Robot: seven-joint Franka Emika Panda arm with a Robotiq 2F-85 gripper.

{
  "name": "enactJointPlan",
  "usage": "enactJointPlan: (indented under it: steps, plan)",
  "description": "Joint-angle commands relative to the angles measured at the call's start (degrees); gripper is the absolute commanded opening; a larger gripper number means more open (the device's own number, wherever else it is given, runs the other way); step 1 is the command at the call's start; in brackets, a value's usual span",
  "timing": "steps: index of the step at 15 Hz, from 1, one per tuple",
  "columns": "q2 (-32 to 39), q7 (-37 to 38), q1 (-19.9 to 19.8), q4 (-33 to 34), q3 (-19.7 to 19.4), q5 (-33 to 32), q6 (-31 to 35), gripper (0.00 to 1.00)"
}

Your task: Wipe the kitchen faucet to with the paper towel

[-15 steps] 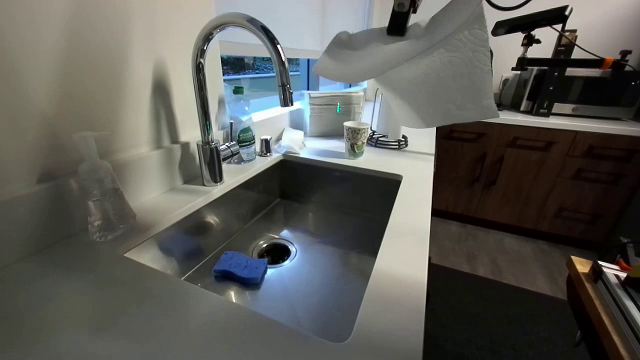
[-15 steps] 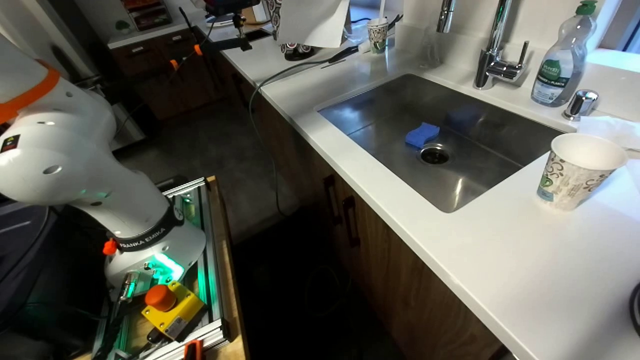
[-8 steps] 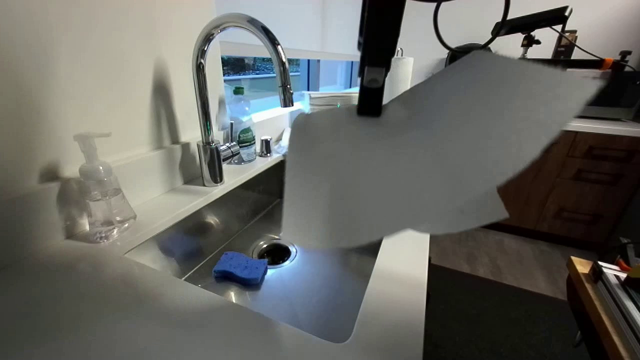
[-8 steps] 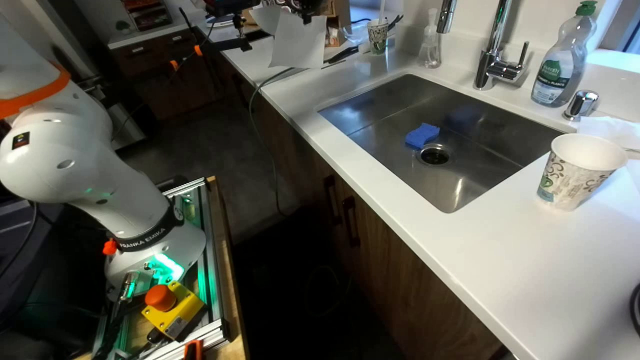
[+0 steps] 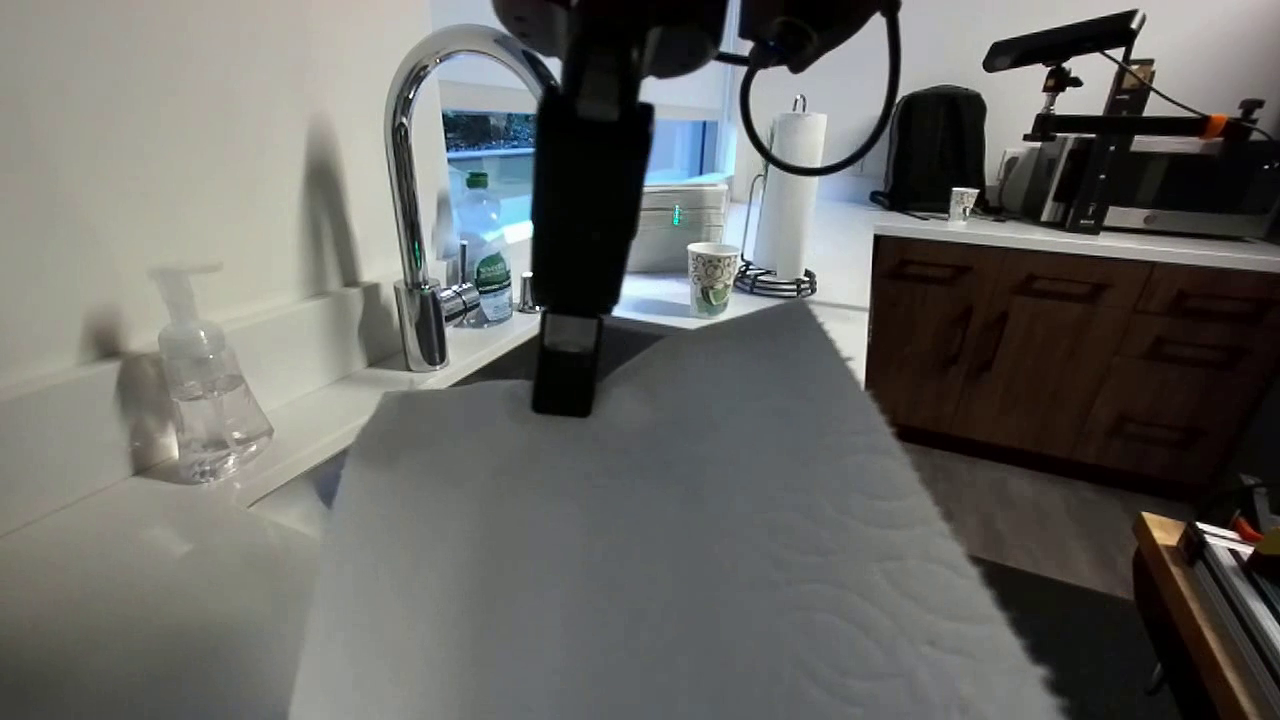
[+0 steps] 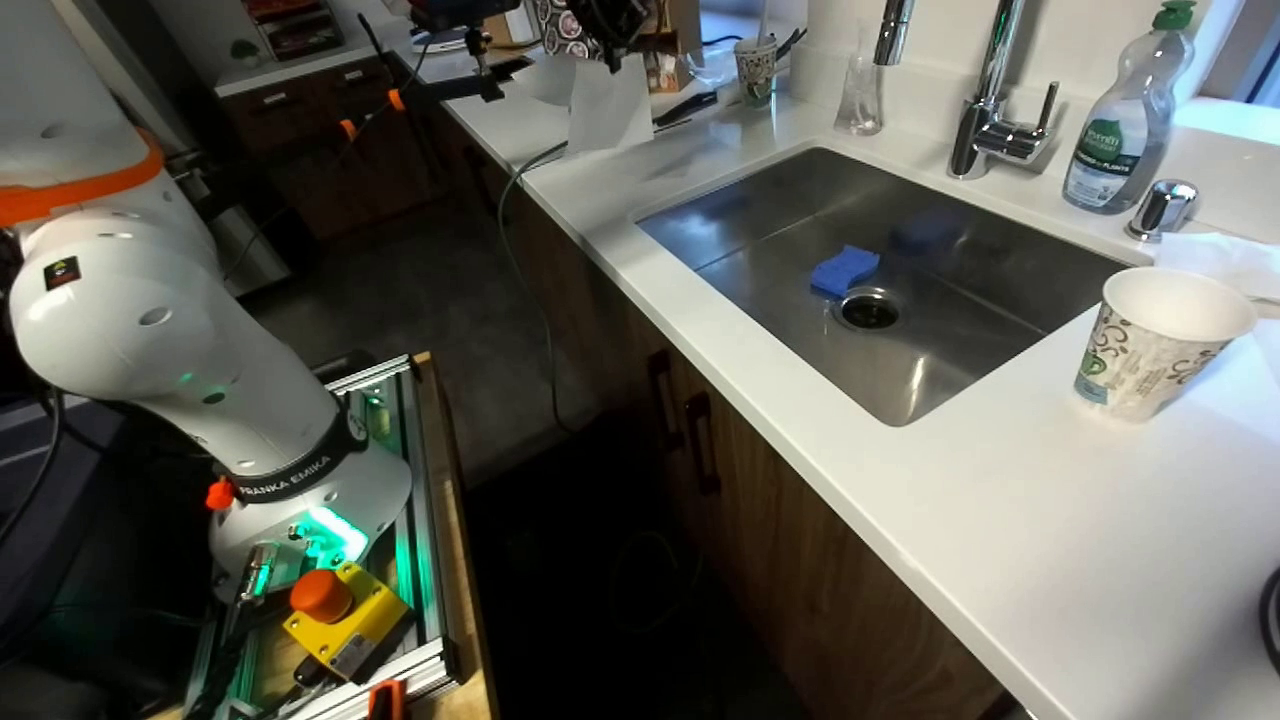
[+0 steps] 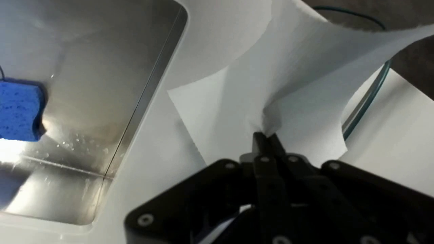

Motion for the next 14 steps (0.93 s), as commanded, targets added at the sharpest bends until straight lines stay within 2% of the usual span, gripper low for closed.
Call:
enactJointPlan:
  steps: [1,4,7,14]
  plan:
    - [4.6,-3.5,-0.3,5.4,0.1,-2.1,1.2,0.0]
    - [8.0,-8.4,0.0,8.2,1.0,-1.8,1.5,0.0]
    - [11.7,-5.8,1.1,9.7,0.5,-6.7,7.0,0.0]
    - [22.6,-4.8,3.7,16.9,1.6,-8.8,16.4,0.0]
